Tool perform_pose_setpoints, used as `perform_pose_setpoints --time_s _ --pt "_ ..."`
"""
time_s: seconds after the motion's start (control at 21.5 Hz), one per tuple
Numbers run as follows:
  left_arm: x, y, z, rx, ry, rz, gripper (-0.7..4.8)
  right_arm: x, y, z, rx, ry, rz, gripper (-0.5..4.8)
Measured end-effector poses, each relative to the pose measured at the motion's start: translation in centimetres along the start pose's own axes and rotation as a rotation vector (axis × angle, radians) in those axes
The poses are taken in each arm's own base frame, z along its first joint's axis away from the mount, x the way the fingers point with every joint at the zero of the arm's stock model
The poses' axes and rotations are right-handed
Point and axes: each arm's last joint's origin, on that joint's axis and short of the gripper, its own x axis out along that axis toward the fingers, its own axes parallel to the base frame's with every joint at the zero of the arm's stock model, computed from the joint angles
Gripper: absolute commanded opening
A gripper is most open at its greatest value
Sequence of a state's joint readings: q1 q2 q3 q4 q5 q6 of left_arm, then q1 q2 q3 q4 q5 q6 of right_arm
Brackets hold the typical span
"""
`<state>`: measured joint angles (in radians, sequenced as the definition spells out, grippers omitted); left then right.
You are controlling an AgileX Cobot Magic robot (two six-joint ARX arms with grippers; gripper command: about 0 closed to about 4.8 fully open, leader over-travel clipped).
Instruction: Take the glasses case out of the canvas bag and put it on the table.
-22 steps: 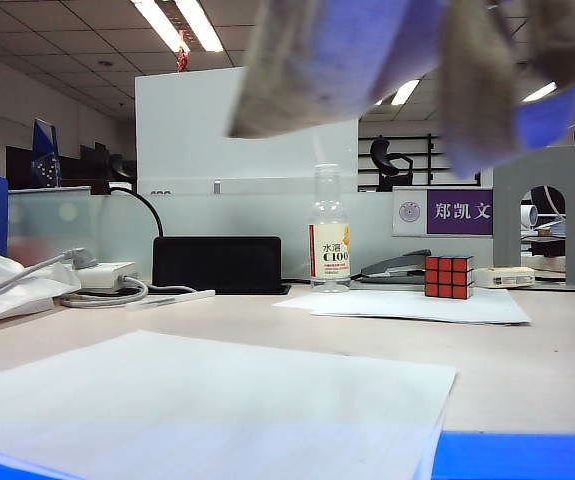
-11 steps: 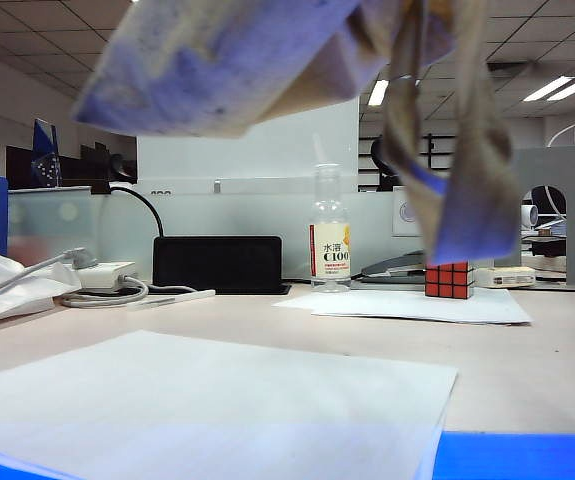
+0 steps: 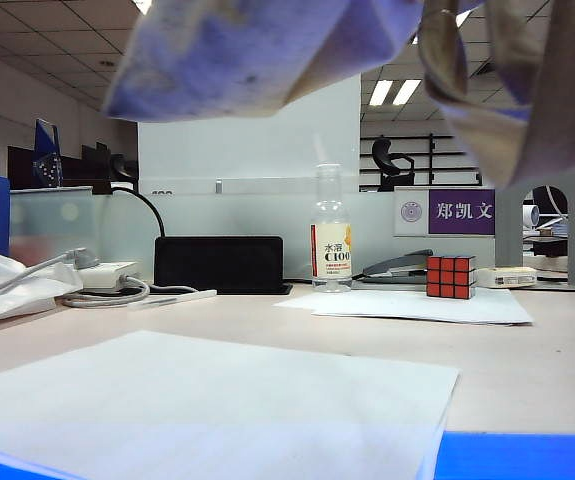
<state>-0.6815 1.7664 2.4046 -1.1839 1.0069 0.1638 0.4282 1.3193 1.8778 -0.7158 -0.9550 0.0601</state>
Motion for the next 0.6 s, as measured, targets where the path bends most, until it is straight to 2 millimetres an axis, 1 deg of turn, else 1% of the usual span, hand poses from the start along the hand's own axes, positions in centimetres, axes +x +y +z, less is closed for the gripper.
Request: perform_pose_setpoints --time_s 0.09,0.14,0.19,0.23,0.28,0.33,0.37,0.42,0.6 --pt "0.3 -0.4 0.1 0.019 -0.001 -0.012 4.79 -0.1 0.1 0.0 0.001 0.0 -0.002 -0.07" --pt "0.4 -0.5 0.2 0.052 -0.002 0.009 4.6 -0.1 0.1 0.0 -0.003 -0.002 -0.002 -0.07" --pt "0.8 -0.7 0.3 0.072 0.009 0.037 4.1 -0.1 0.1 0.0 -0.003 -0.002 -0.001 -0.07" --pt "1.1 -0.7 0.2 0.081 0.02 0.061 3.11 -0.1 0.1 0.0 -0.001 -0.001 -0.001 -0.07" --pt "1.1 -0.7 0.2 0.086 0.027 0.078 1.49 -0.2 0.2 0.0 0.001 0.0 -0.001 -0.07" --pt "0.6 -0.3 0.1 0.083 0.026 0.107 0.29 -0.2 0.3 0.0 0.0 0.0 -0.002 -0.07" --pt "0.0 0.2 0.1 0.077 0.02 0.131 -0.08 -0.3 0.3 0.0 -0.002 -0.002 -0.002 -0.07" --pt "-0.5 0.5 0.1 0.072 0.013 0.148 -0.06 -0.3 0.3 0.0 -0.002 -0.002 -0.012 -0.07" --pt "-1.6 1.2 -0.2 0.05 0.008 0.165 -0.06 0.0 -0.1 -0.1 0.005 0.002 -0.042 -0.07"
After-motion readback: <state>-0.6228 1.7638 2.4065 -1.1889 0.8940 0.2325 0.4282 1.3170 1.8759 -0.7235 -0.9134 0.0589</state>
